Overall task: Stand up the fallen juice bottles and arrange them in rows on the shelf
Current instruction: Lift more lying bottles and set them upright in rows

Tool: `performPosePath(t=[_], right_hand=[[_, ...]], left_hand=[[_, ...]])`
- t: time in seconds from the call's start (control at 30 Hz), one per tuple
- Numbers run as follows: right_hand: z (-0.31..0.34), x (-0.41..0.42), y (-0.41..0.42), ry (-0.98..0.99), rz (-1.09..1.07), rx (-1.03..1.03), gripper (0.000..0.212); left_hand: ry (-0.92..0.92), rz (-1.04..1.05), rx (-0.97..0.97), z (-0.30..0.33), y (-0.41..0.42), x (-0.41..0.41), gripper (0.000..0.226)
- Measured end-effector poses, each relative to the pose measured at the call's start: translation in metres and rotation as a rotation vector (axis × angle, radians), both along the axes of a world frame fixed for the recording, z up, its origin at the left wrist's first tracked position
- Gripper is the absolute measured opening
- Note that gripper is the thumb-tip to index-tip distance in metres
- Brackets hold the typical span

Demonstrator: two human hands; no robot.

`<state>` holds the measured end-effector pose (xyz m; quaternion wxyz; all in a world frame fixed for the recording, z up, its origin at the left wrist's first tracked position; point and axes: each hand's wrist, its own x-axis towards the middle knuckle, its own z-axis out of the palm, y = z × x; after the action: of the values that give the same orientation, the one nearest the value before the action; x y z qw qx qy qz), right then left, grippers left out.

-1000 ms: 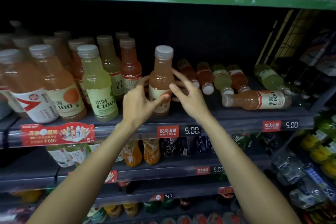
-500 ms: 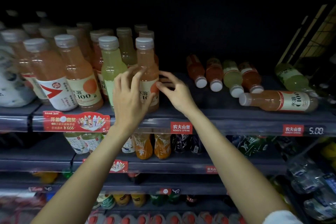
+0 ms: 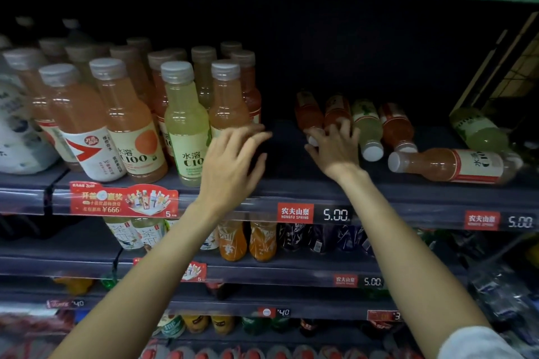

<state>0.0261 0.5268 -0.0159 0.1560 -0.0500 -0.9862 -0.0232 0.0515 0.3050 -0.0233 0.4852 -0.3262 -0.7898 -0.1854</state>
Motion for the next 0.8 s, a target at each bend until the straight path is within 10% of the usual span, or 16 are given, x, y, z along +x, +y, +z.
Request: performPosePath(t=[0.8], right_hand=[[-0.005,0.104,0.045,0.143,0.069,-0.091,0.043]], left_hand=[[-0.658,-0.341,-0.417,0.003,0.108,-0.047,0.06]])
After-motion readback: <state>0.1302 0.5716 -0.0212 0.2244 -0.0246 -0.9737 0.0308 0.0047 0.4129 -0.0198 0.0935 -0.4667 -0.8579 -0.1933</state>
